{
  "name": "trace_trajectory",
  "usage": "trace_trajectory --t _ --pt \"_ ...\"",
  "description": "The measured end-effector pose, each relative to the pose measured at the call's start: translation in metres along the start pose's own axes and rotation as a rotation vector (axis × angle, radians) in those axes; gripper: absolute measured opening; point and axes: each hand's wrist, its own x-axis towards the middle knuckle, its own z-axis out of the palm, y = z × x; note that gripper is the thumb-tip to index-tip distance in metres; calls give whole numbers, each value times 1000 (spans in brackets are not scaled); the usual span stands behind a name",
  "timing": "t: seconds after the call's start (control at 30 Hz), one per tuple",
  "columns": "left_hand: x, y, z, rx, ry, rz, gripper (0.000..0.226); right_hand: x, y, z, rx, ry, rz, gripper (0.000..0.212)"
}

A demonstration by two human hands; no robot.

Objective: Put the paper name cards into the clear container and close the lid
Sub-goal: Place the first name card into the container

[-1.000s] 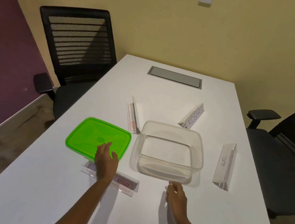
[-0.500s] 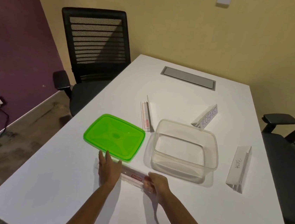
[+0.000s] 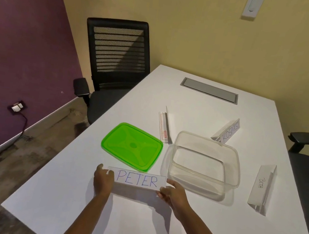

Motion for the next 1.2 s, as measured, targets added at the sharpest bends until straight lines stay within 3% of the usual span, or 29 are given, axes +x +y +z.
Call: trace_trajectory --t 0.37,0.73,0.97,1.2 --pt "-3 11 -7 -117 36 3 36 -19 -30 3 -281 37 -374 45" --pt "-19 88 23 -275 -9 145 28 -28 -86 -23 -384 321 -799 36" --pt "-38 139 63 -315 -123 284 28 -19 -112 -74 -308 561 -810 28" --pt "-59 175 114 -233 -282 396 33 -4 -121 -129 -328 664 -625 29"
